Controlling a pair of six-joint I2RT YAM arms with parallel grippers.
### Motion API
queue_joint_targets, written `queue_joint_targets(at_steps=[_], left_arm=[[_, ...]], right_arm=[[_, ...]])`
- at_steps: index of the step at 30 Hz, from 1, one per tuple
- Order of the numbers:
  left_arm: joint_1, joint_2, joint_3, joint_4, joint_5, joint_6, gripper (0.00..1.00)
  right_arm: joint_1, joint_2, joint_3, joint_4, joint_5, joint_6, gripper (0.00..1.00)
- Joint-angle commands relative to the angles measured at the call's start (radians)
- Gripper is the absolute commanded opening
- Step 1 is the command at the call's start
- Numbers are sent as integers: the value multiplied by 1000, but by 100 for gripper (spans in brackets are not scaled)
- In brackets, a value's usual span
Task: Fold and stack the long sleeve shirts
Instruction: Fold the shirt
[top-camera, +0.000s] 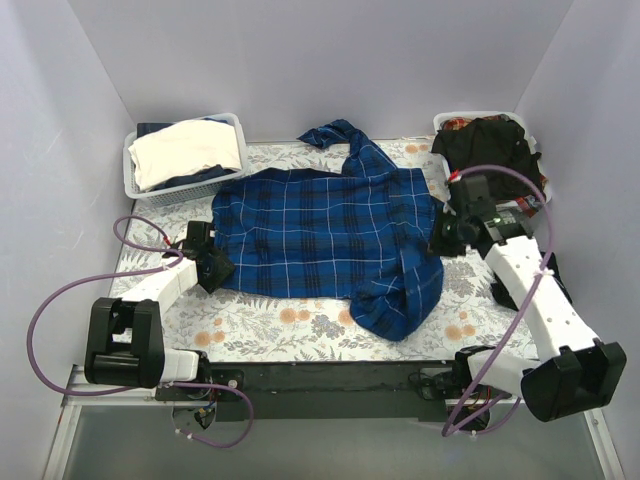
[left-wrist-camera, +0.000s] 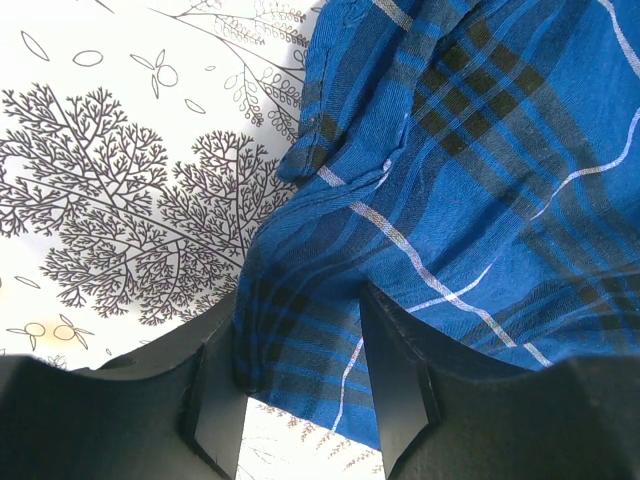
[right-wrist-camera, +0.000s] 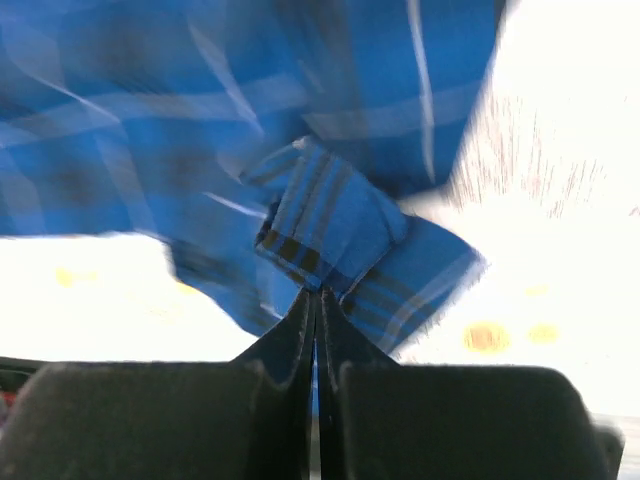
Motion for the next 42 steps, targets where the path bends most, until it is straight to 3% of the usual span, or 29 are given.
queue_joint_targets(at_steps=[1,12,13,16,18,19,22,26,32,34,37,42], left_arm=[[4,18,-17,-53,20,16,44],[4,-11,-16,-80,14,24,46],[4,-13,-11,-88,11,24,47],[5,-20,4,-105,6,27,55],[5,-26,12,-114,2,27,60],[4,-30,18,-122,-4,29,62],[4,-45,32,-140,-13,30,66],[4,-54,40,-154,-27,33,67],[8,-45,35,-154,-70,45,70],[13,-28,35,-139,-70,52,70],[25,3,46,-119,-49,58,70],[43,61,69,-90,-18,78,70]], right_arm=[[4,23,267,-5,5,-54,1],[4,628,1041,168,-81,-136,1],[4,712,1166,170,-84,-134,1],[4,818,1274,223,-115,-129,1],[2,830,1242,339,-153,-119,4],[4,832,1221,376,-170,-122,22],[4,818,1127,482,-199,-117,53],[4,768,1046,512,-121,-142,71],[-5,605,831,349,-26,-182,73],[-7,503,627,306,-14,-186,73],[-7,371,355,309,35,-195,72],[-50,289,130,401,20,-244,71]])
